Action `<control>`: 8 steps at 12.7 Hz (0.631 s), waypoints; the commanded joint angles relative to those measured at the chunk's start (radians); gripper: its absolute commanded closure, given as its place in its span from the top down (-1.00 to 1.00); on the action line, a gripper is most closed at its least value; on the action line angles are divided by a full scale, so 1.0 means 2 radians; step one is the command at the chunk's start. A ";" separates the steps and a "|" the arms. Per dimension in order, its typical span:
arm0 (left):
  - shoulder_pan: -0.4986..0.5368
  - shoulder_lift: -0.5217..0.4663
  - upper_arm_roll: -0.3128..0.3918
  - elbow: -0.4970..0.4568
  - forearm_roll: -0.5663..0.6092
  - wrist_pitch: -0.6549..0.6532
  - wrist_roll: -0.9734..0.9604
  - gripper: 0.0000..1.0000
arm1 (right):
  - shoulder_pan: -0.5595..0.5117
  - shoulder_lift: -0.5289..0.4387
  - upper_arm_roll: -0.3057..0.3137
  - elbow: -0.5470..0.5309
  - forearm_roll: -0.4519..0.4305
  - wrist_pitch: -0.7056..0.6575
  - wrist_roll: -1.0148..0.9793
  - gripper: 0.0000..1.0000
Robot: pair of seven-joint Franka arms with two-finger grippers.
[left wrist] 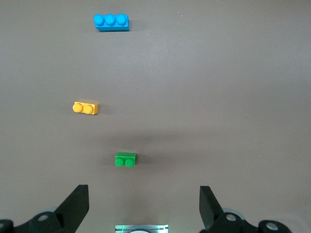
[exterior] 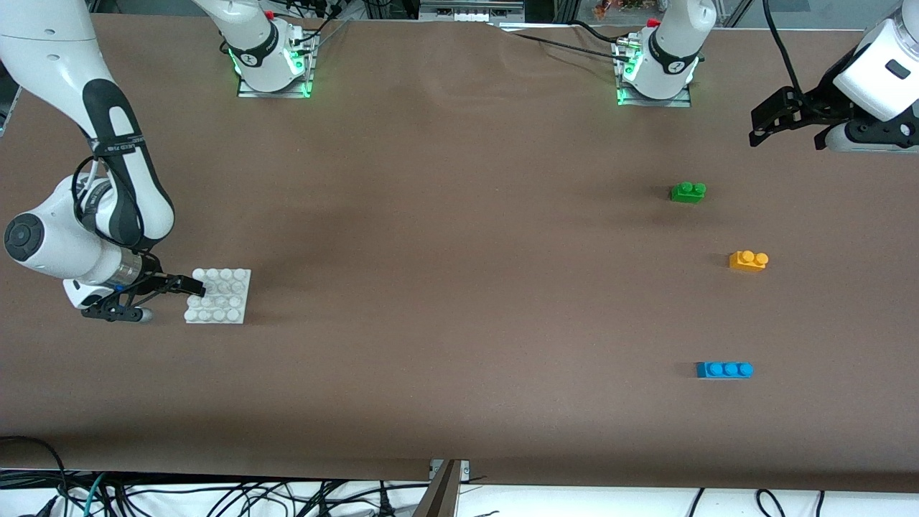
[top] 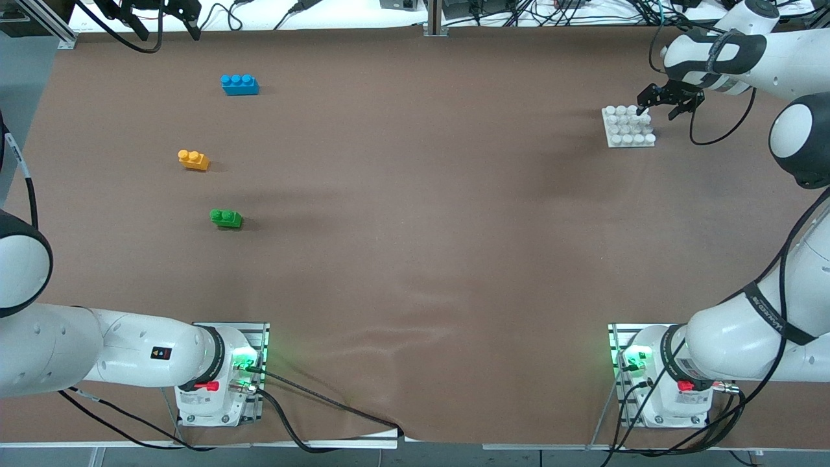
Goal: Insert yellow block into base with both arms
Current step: 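Reach the right gripper down to the white base plate and grasp it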
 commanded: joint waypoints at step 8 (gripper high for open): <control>0.003 0.003 -0.002 0.011 -0.006 -0.008 0.000 1.00 | -0.007 0.028 0.006 0.005 0.038 0.026 -0.019 1.00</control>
